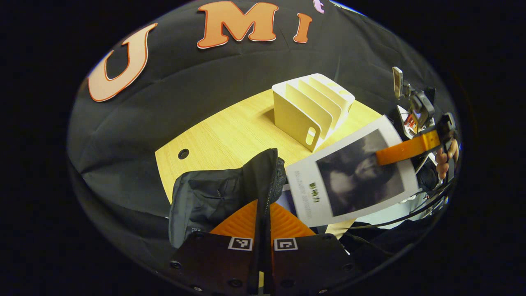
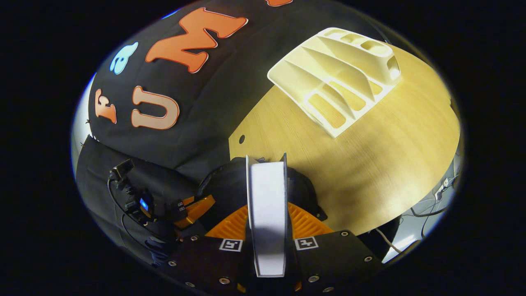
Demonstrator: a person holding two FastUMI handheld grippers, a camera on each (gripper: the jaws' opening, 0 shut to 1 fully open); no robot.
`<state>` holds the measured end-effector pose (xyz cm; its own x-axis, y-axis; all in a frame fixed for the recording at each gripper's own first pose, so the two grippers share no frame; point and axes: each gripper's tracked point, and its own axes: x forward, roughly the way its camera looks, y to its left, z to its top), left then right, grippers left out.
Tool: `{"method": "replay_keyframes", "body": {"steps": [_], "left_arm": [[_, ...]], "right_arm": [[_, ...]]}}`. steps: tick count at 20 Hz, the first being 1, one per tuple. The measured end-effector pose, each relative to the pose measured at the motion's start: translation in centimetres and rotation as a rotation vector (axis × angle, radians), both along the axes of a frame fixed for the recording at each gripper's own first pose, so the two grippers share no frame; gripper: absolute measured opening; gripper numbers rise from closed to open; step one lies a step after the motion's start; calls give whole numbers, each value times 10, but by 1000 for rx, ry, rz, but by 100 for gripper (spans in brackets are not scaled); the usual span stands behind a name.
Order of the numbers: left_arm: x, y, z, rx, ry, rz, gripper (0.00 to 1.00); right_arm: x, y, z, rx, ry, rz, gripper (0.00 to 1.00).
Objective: Open the schoolbag, grab two books from the bookshelf and put them into the schoolbag.
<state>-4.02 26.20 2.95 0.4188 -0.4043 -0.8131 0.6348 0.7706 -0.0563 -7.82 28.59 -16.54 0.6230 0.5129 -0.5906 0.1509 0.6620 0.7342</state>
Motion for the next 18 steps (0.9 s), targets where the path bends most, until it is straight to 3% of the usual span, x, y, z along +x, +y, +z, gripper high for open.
{"method": "replay_keyframes", "body": {"steps": [6,11,14,18], "left_arm": [[1,-5,10,-39,-13,13,5],[-7,-19,18,-97,-19,-6,5],[-9,-25,20,-119,-15,-8,5],[-14,-34,18,-118,-13,-21,5]], "right_arm": [[25,68,-33,117,-16,44,31],[47,114,-57,272,5,-10,32],[60,124,-68,297,-18,-46,31],[71,143,-84,327,-22,-32,33]]}}
